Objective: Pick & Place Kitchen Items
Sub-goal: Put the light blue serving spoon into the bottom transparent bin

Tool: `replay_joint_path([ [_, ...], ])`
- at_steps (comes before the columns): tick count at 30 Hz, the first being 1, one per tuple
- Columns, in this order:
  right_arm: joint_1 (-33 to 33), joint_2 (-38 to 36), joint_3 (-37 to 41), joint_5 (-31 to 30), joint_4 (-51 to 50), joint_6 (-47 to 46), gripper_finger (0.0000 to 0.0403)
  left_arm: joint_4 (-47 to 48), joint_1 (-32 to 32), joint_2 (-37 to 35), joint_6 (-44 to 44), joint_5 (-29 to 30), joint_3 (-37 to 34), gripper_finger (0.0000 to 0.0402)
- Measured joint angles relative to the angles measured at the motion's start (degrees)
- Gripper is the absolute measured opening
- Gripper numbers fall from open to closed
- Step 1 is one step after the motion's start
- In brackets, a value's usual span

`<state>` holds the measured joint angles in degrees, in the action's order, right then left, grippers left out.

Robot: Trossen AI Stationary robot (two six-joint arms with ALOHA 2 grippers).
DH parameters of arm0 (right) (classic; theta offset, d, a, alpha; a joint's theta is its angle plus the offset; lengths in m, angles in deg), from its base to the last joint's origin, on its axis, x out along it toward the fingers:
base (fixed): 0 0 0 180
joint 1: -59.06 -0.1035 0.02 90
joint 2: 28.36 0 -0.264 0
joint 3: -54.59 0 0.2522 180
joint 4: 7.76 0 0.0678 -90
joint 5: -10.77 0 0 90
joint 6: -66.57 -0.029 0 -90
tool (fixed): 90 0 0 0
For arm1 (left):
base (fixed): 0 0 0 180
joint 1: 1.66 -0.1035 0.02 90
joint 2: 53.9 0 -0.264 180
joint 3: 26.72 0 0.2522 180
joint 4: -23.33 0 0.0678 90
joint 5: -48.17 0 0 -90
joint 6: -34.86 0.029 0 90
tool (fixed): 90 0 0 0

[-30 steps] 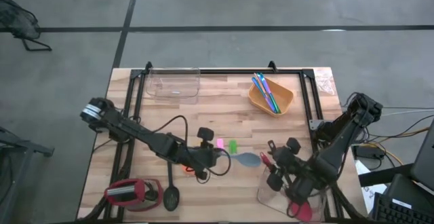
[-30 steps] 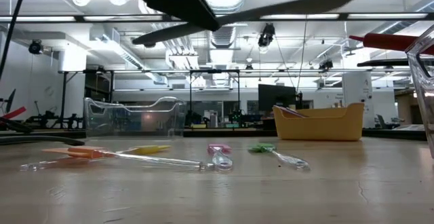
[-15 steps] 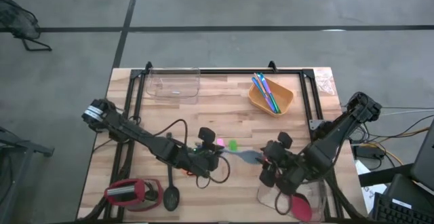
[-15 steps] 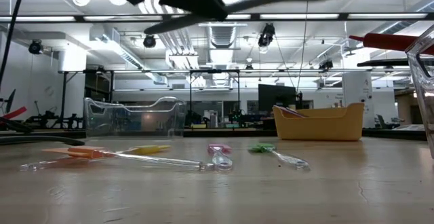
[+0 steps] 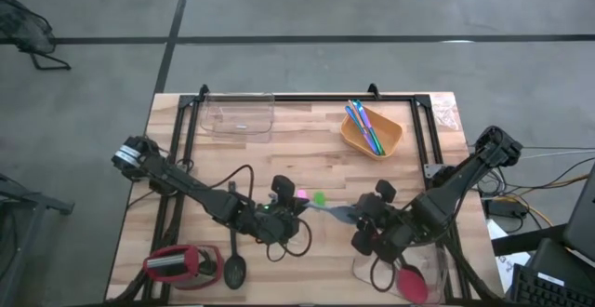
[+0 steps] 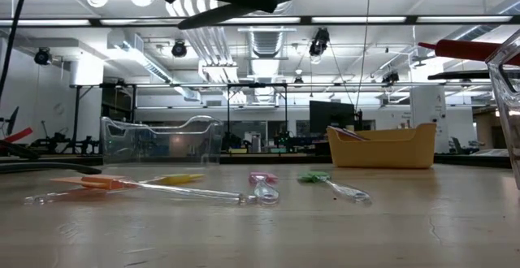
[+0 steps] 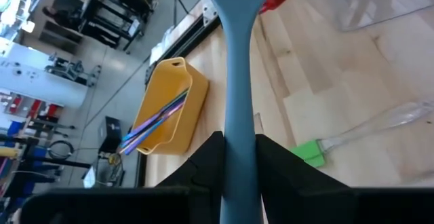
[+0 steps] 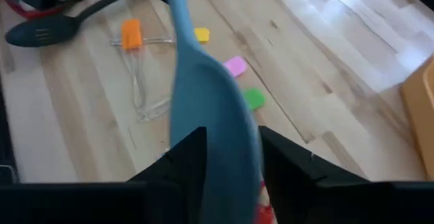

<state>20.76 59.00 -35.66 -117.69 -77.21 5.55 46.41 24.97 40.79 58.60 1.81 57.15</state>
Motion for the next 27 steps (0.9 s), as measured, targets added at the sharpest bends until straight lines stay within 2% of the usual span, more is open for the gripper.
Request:
replay_joint_path([
  [9,0.0,0.0,0.0,0.9,2.3,1.9,0.0022,-0.6,0.1,0.0,1.3,0.0,-0.1,0.0072],
  [14,-0.1,0.0,0.0,0.9,2.4,0.6,0.0023,-0.6,0.1,0.0,0.9,-0.1,-0.1,0.0082],
  [27,-0.6,0.0,0.1,1.6,1.8,-2.6,0.0019,-1.0,0.0,0.0,-1.3,0.0,-0.1,0.0168],
])
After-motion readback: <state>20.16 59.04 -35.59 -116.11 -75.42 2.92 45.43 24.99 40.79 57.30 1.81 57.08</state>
